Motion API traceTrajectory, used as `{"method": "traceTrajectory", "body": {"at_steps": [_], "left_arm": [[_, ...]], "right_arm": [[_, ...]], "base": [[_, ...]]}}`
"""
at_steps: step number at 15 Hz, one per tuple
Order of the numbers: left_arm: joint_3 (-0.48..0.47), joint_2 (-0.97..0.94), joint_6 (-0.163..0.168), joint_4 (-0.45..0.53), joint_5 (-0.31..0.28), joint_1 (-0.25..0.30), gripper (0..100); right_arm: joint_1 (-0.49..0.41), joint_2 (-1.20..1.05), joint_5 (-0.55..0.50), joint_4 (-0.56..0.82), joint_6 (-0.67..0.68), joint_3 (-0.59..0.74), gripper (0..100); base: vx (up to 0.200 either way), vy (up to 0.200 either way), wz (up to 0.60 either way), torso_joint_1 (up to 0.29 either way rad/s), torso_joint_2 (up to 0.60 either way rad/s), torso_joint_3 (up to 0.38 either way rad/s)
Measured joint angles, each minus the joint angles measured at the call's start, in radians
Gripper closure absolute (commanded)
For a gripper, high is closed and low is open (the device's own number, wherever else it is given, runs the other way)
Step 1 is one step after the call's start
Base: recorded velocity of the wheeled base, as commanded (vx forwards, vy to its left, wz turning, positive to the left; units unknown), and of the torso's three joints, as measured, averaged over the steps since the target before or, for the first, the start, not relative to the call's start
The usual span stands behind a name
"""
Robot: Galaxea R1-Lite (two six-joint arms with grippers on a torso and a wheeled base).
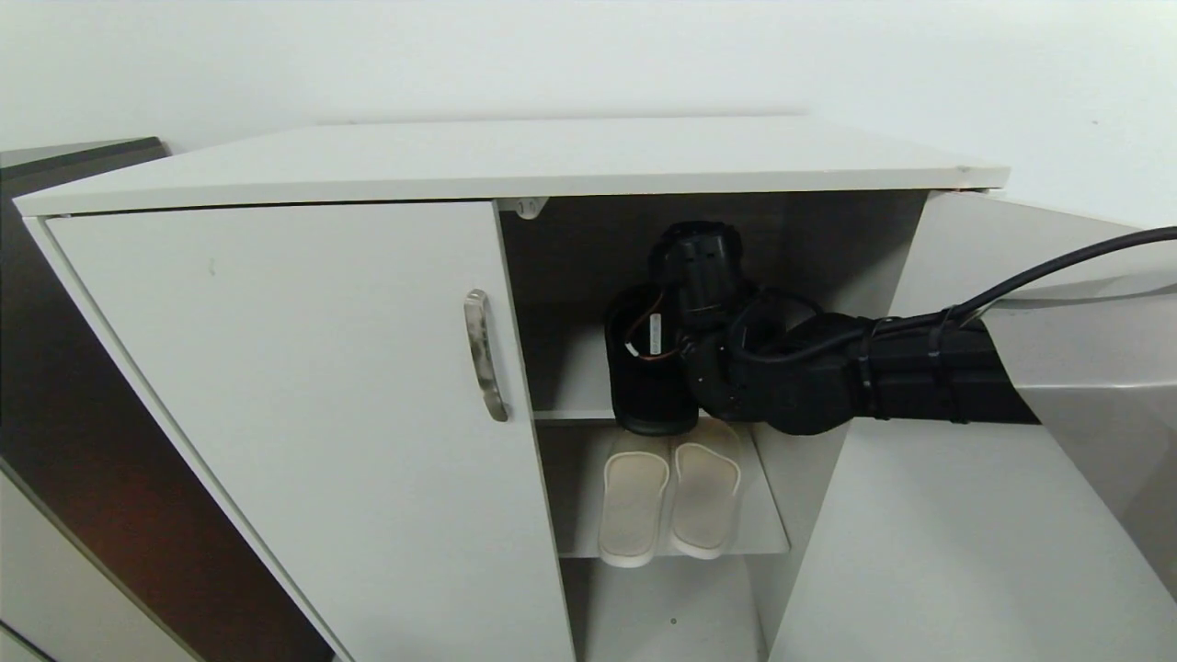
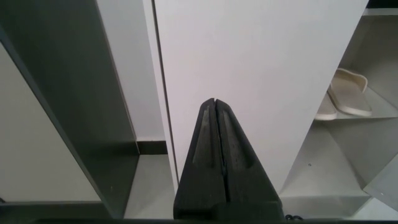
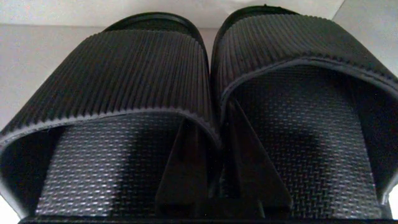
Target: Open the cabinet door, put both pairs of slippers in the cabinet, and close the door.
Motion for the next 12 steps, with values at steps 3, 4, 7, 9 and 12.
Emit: {"method": "traceTrajectory", "body": {"at_steps": [3, 4, 7, 9, 12], "left_arm": [[0.0, 0.0, 0.0, 0.0, 0.0, 0.0, 100], [0.0, 0.0, 0.0, 0.0, 0.0, 0.001, 100], [0.0, 0.0, -0.001, 0.0, 0.0, 0.0, 100], [0.0, 0.0, 0.0, 0.0, 0.0, 0.0, 100], [0.0, 0.0, 0.0, 0.0, 0.0, 0.0, 100]], "right_arm": [[-0.005, 0.014, 0.0, -0.001, 0.0, -0.007, 100], [-0.006, 0.019, 0.001, -0.001, 0.0, -0.01, 100], [-0.006, 0.034, 0.001, -0.001, 0.0, -0.021, 100], [-0.006, 0.039, 0.0, -0.001, 0.0, -0.023, 0], [-0.004, 0.037, -0.007, -0.001, 0.002, -0.009, 0]], "base": [[0.0, 0.0, 0.0, 0.0, 0.0, 0.0], [0.0, 0.0, 0.0, 0.0, 0.0, 0.0], [0.0, 0.0, 0.0, 0.0, 0.0, 0.0], [0.0, 0.0, 0.0, 0.0, 0.0, 0.0], [0.0, 0.0, 0.0, 0.0, 0.0, 0.0]]}}
